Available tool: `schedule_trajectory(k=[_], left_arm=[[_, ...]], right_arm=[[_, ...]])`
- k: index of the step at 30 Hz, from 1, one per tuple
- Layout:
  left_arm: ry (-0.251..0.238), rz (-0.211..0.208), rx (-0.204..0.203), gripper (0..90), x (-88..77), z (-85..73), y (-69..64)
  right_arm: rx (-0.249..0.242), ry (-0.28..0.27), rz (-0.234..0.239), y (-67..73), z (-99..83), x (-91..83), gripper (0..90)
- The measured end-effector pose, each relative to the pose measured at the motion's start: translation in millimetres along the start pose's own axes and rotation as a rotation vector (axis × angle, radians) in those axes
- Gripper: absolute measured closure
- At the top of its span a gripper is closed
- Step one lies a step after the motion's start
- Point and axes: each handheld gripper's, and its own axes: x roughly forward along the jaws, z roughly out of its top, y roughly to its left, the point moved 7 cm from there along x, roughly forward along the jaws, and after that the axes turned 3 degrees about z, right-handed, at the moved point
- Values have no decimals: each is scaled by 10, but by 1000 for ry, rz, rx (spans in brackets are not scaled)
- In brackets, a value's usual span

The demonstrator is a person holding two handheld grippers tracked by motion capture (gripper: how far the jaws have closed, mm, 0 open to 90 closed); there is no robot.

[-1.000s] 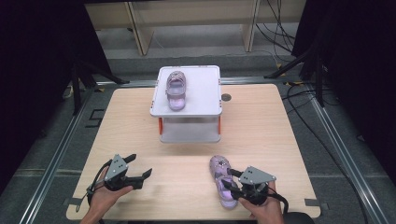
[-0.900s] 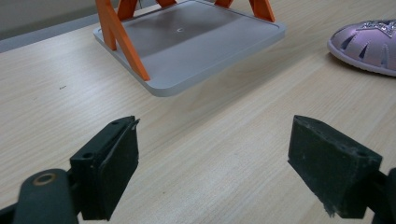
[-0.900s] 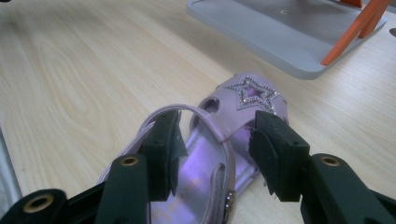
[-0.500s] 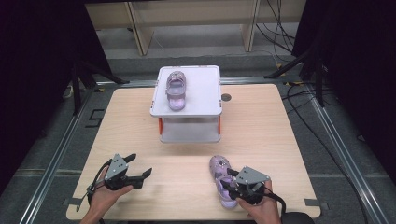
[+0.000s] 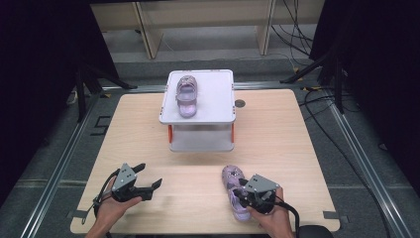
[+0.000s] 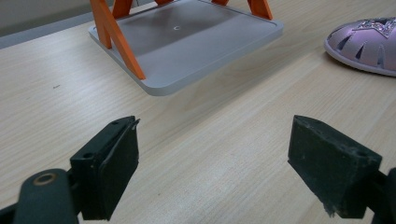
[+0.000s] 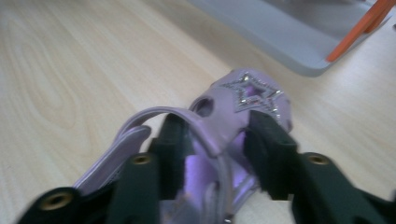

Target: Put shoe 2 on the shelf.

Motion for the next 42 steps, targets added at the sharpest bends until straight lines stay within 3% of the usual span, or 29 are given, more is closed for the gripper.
schedule_trajectory(k=[3,6,11,15,18,19,20,24,27,36,39,42], left_arm=[[-11,2,-2,159,15,9,-4],[-6,-1,-2,159,17,6,-2],[-5,3,17,159,6,5,8],[-11,-1,0,160,3,0,10],[-10,-2,5,159,-13,12,17],[-5,7,-4,160,-24,6,11],[-3,7,-1,160,-23,3,11],[-8,-3,10,160,-6,1,18],[-15,4,-10,160,-12,3,13],[-4,14,-16,162,-25,-5,31],[-2,14,-17,162,-24,-9,33],[-12,10,-10,162,-19,-1,39]], right_arm=[[18,-6,5,-17,3,-10,686],[-7,-29,-19,-53,35,-26,751],[12,-63,-21,-111,84,-74,826],[26,-96,0,-116,146,-96,833],[5,-108,-2,-107,201,-120,833],[-24,-122,-11,-128,228,-128,833],[-2,-120,-6,-116,236,-137,833],[5,-142,-10,-148,317,-194,833],[-8,-164,-25,-184,391,-225,833],[-21,-204,-23,-250,607,-323,833],[-53,-225,-28,-281,703,-372,833],[-27,-243,-20,-277,797,-409,833]])
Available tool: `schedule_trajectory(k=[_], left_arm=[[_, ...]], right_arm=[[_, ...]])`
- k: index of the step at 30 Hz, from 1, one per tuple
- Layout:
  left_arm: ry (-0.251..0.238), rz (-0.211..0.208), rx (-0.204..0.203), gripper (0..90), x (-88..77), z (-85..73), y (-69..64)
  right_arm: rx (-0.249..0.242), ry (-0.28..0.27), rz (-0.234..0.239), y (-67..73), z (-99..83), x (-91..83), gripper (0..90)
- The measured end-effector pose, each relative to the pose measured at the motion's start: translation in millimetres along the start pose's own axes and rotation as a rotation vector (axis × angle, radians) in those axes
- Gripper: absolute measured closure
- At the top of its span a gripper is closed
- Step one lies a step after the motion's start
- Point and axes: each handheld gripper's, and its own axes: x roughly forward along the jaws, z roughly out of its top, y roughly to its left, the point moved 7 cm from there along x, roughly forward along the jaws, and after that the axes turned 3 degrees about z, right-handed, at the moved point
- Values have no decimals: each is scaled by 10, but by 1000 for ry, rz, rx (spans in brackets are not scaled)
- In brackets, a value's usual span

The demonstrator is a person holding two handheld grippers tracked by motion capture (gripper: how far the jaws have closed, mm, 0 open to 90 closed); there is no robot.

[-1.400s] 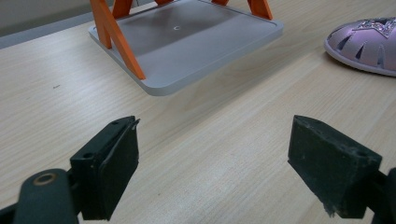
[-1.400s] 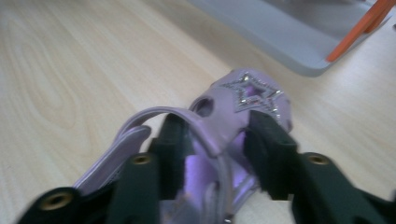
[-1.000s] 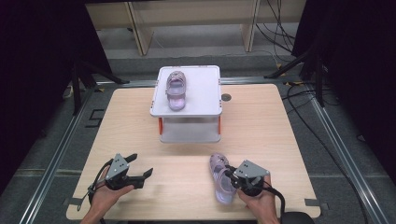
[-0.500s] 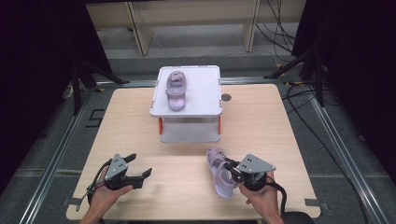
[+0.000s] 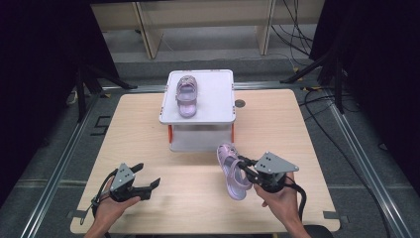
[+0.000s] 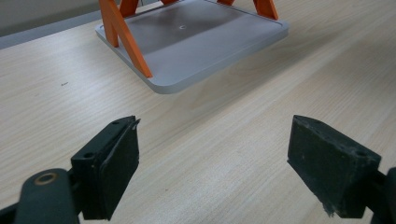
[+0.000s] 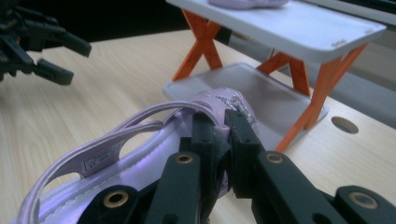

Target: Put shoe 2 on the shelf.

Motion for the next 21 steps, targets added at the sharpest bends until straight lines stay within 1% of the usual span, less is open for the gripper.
schedule_trajectory(k=[1,3,4,6,8,9,11,12,13,14,15,16,17,18,20,21], left_arm=[[-2,4,-5,162,-2,-1,0],[-8,4,-1,162,1,4,6],[-9,3,-3,162,0,3,7],[-7,3,1,162,-2,1,11],[-6,4,1,162,-3,-1,12],[0,6,-4,162,-7,-5,11],[1,3,0,162,-5,-5,11],[0,5,1,162,-5,-5,12],[13,14,-18,162,-17,-19,6],[24,15,-28,162,-25,-28,-3],[25,16,-29,162,-25,-30,-2],[30,19,-30,162,-28,-32,0],[34,21,-25,162,-30,-36,6],[32,20,-30,162,-30,-35,4],[27,18,-31,162,-24,-35,4],[27,18,-32,162,-24,-35,4]], right_arm=[[4,-6,4,-3,36,-5,833],[9,-17,18,-5,110,-16,833],[-4,-27,20,-19,151,-20,833],[9,-23,28,-12,216,-36,833],[0,-35,29,-21,286,-44,833],[-2,-31,39,-19,316,-52,833],[0,-43,54,-14,381,-52,833],[-3,-42,46,-22,413,-61,833],[-12,-49,52,-29,451,-65,833],[-29,-58,50,-37,491,-67,833],[-15,-49,54,-22,516,-80,833],[-39,-65,52,-34,558,-81,833],[-38,-72,47,-34,589,-88,833],[-42,-76,46,-36,620,-92,833],[-30,-88,60,-32,678,-91,833],[-48,-95,52,-54,713,-92,833]])
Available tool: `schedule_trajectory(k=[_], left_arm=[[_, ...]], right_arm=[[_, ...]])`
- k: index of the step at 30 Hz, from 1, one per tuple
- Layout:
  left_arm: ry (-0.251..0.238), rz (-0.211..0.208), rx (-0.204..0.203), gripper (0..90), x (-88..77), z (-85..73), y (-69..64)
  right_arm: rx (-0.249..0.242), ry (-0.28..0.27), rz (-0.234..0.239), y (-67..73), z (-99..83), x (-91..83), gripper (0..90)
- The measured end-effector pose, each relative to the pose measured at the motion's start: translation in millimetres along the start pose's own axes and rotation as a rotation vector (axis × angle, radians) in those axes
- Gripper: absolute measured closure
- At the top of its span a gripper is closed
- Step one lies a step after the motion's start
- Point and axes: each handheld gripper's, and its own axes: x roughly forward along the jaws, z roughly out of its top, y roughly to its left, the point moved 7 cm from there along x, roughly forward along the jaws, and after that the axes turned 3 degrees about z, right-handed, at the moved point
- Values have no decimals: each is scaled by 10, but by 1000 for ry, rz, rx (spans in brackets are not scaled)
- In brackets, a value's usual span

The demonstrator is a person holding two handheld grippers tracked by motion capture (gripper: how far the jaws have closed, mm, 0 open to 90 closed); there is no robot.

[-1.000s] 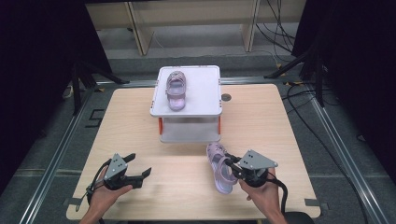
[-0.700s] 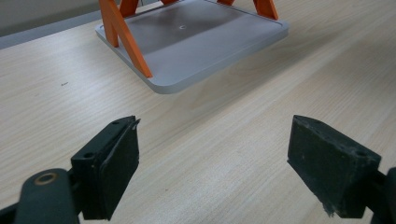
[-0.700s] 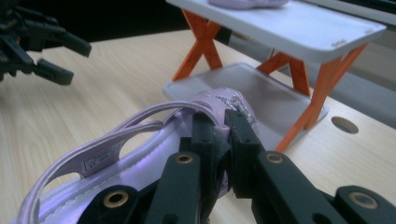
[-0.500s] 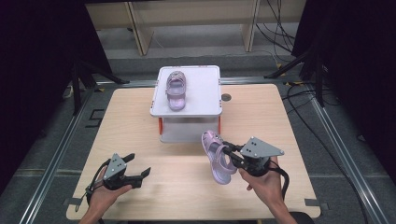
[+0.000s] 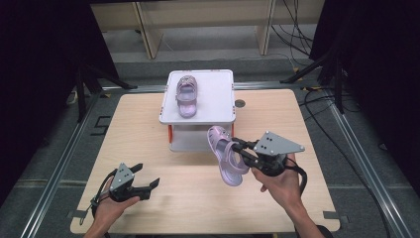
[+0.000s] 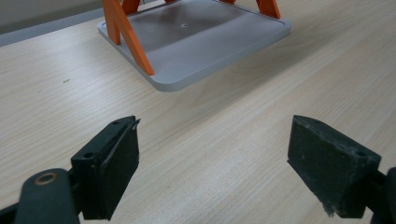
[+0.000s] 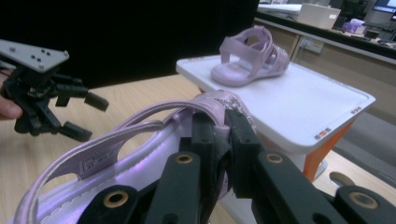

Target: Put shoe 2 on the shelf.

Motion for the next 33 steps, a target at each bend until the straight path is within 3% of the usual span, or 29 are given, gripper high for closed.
schedule_trajectory(k=[1,8,9,10,15,16,17,26,28,29,31,33], left_arm=[[8,2,3,162,-7,-3,1],[18,5,13,162,-3,-14,12],[20,11,28,163,-2,-17,26],[8,3,4,162,1,-9,5],[11,5,9,163,2,-10,8],[14,9,14,162,6,-15,15],[15,0,9,163,2,-14,6],[12,-3,5,163,-10,-7,7],[12,-5,3,163,-4,-6,3],[16,-4,18,163,-1,-10,13],[3,-8,3,163,5,-2,-8],[18,-8,8,163,-8,-8,-7]], right_arm=[[18,-2,11,6,23,10,833],[5,-11,-8,-103,157,148,833],[-3,-14,-23,-137,179,166,834],[-4,-15,-26,-163,199,187,834],[-30,-22,-69,-331,313,296,834],[-15,-17,-68,-349,329,323,834],[-36,-21,-81,-401,357,350,834],[-30,-8,-139,-713,456,736,834],[-36,15,-157,-770,453,795,834],[-32,16,-161,-801,456,838,834],[-25,20,-171,-861,456,923,834],[-25,25,-188,-926,457,999,834]])
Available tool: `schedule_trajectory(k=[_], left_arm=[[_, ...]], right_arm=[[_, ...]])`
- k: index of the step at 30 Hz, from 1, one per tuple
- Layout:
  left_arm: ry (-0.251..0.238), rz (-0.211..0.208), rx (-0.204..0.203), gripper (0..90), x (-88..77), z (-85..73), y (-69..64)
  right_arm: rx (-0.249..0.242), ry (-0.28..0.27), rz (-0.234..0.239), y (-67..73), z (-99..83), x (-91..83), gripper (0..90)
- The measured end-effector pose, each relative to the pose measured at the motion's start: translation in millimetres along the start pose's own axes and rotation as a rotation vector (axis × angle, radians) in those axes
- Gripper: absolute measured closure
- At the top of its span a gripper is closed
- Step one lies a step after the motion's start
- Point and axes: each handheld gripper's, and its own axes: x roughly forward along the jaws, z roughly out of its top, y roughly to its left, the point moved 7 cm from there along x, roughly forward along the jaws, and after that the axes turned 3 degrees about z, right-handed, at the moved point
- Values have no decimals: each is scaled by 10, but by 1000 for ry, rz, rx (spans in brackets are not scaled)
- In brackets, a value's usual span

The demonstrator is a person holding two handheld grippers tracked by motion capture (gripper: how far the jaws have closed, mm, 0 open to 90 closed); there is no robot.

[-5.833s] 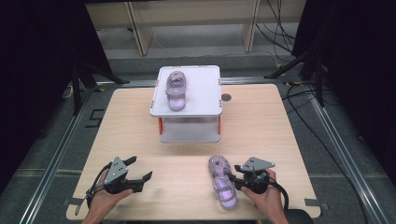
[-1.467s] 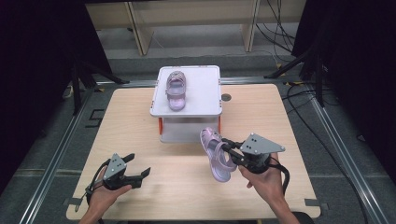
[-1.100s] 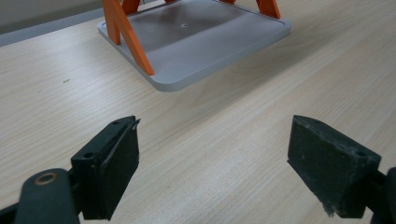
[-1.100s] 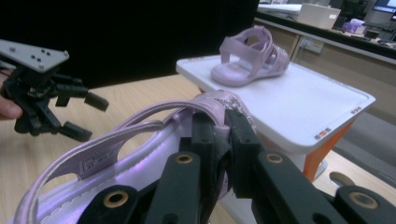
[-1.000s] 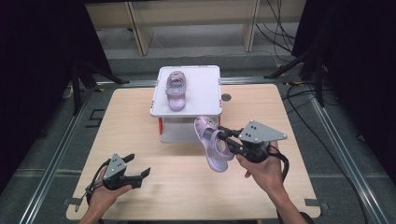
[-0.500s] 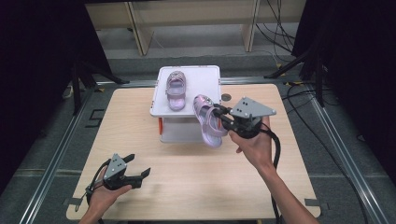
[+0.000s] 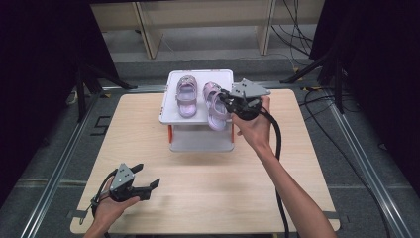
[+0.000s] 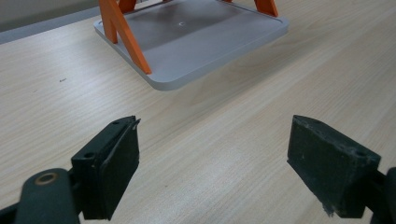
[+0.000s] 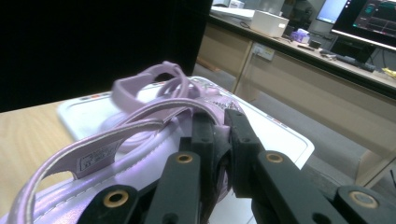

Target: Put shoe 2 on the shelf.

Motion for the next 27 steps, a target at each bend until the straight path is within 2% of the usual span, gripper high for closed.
schedule_trajectory(k=[2,5,6,7,9,12,13,15,16,27], left_arm=[[-13,-2,-3,163,9,5,1],[-6,1,-8,163,3,2,5],[-11,-2,-7,163,10,2,5],[6,2,14,163,6,-10,23],[-2,-8,-9,163,11,-4,-1],[9,-1,5,163,9,-13,14],[0,-1,0,163,15,-11,12],[11,2,9,163,6,-19,25],[-6,-3,-12,163,8,-6,6],[-13,-2,-10,163,9,1,-3]], right_arm=[[-3,11,-9,-47,8,85,834],[-17,22,-35,-125,23,214,834],[-15,31,-28,-133,22,240,833],[-19,31,-38,-155,25,277,833],[-20,39,-44,-191,29,345,833],[-17,48,-57,-230,33,445,832],[-20,51,-64,-243,34,475,832],[-21,60,-69,-253,30,534,832],[-22,61,-71,-258,28,562,832],[-35,104,-81,-227,-46,729,828]])
